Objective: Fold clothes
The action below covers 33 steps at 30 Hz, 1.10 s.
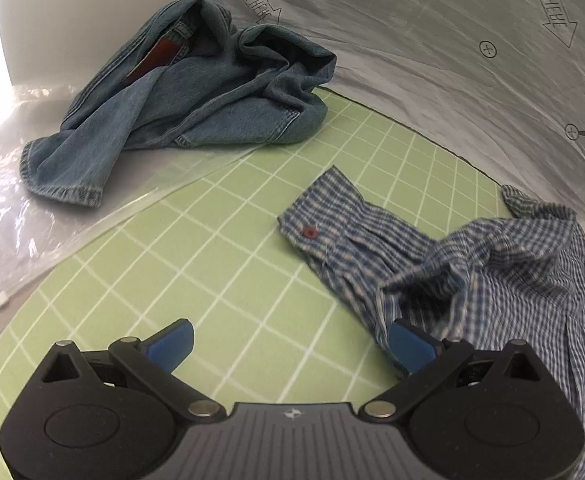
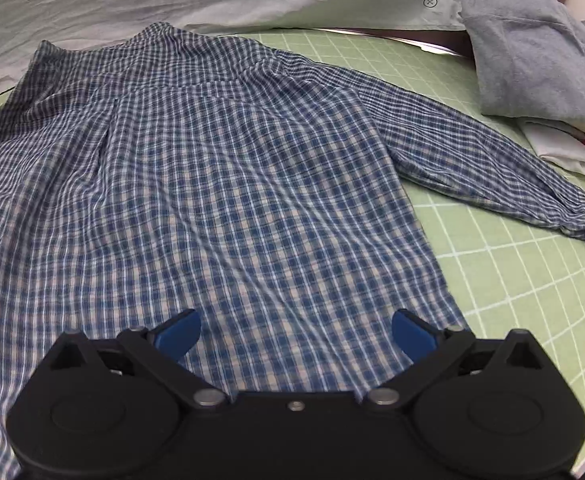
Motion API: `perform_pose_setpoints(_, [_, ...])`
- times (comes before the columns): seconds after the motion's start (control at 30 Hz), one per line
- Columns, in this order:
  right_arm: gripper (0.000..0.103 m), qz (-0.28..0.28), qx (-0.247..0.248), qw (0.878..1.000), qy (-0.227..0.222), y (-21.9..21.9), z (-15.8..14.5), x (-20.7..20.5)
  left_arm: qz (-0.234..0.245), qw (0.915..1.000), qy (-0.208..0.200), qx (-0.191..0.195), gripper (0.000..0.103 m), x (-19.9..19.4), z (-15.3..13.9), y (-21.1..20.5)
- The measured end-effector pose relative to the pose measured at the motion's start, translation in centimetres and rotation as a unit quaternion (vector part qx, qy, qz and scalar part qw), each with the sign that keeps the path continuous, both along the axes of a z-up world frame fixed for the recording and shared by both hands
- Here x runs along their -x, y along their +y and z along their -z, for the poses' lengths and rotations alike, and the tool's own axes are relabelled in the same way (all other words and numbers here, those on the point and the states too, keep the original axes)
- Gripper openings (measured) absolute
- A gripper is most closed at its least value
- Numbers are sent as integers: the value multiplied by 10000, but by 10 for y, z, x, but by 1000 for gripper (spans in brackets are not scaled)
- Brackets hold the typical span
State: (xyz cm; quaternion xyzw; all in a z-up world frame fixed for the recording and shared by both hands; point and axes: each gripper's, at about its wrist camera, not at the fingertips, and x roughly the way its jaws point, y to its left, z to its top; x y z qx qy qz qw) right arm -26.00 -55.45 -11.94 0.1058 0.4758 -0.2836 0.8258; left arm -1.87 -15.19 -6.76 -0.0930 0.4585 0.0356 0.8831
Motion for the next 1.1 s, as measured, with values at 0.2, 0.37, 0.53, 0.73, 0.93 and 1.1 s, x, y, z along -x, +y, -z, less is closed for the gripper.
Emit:
perform_pose_setpoints(0.2, [103, 215, -16, 9997, 102, -21, 6, -46, -167, 9994, 264, 125, 96, -70, 22, -8])
perform_pose_setpoints(0.37, [103, 298, -74, 9995, 73, -25, 4, -67, -28, 9994, 327, 55, 80, -86, 37, -25])
perform_pose_setpoints(0.53, [103, 186, -14, 9998, 101, -23, 3, -72, 29, 9995, 238, -199, 33, -77, 37, -29])
perform_pose_setpoints(0.73, [103, 200, -196, 9996, -49, -26, 6, -68, -467, 9981, 318, 237, 11, -45, 28, -6])
perform_pose_setpoints(0.93, [103, 175, -287, 9992, -225, -25, 10, -63, -993, 9933, 419, 425, 10, 21, 30, 29])
perform_pose_setpoints(1.1, [103, 89, -269, 9993, -255, -25, 11, -64, -1493, 9872, 419, 363, 10, 77, 34, 65])
